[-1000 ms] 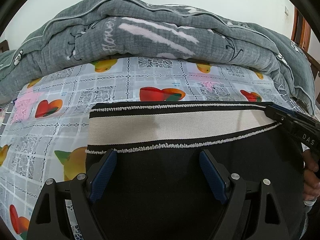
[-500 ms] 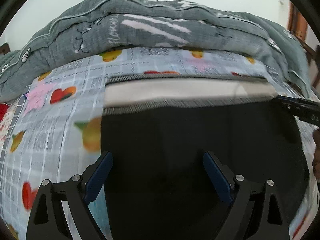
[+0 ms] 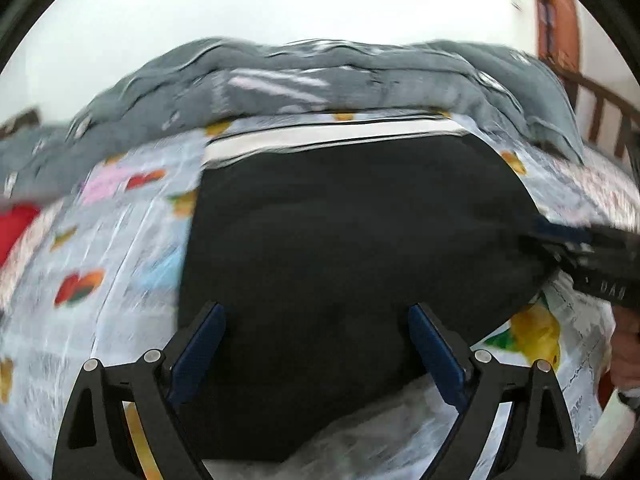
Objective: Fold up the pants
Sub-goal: 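Fold the waistband over the stack with both grippers and release it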
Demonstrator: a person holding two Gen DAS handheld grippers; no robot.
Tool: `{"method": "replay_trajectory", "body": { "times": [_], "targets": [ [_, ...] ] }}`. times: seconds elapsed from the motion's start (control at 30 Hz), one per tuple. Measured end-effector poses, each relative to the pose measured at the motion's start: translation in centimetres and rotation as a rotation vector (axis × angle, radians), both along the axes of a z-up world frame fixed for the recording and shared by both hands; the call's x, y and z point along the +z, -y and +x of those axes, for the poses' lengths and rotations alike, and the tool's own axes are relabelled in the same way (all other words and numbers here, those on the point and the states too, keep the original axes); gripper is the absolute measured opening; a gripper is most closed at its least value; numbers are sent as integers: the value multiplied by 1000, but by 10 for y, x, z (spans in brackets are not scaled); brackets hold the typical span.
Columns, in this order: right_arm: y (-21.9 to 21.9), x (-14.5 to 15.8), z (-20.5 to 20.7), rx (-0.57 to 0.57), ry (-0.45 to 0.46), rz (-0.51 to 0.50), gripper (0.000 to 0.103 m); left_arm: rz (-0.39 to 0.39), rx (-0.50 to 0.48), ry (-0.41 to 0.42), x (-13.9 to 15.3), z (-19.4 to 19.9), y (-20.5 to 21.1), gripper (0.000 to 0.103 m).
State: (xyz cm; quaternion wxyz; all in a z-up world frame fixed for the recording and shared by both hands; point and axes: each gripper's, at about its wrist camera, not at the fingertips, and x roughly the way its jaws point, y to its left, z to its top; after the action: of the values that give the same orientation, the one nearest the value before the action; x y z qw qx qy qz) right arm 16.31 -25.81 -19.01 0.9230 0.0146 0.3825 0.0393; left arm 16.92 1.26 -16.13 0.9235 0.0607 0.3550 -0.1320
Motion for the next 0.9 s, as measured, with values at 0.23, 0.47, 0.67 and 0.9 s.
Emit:
{"method": "replay_trajectory", "body": {
  "times": [0.23, 0.47, 0.67, 0.9],
  "targets": [
    [12, -3, -18, -72, -3, -58, 42, -180, 91, -93, 4, -14, -73, 95],
    [26, -1, -27, -94, -16, -12, 44, 27, -27, -89, -5, -41, -71, 88],
    [32, -6, -29, -112, -18, 43, 45, 109, -40, -53, -9, -32, -48, 61],
    [33, -8, -25, -91, -22, 41, 47, -134, 55, -30, -3, -31, -68, 14]
  ]
}}
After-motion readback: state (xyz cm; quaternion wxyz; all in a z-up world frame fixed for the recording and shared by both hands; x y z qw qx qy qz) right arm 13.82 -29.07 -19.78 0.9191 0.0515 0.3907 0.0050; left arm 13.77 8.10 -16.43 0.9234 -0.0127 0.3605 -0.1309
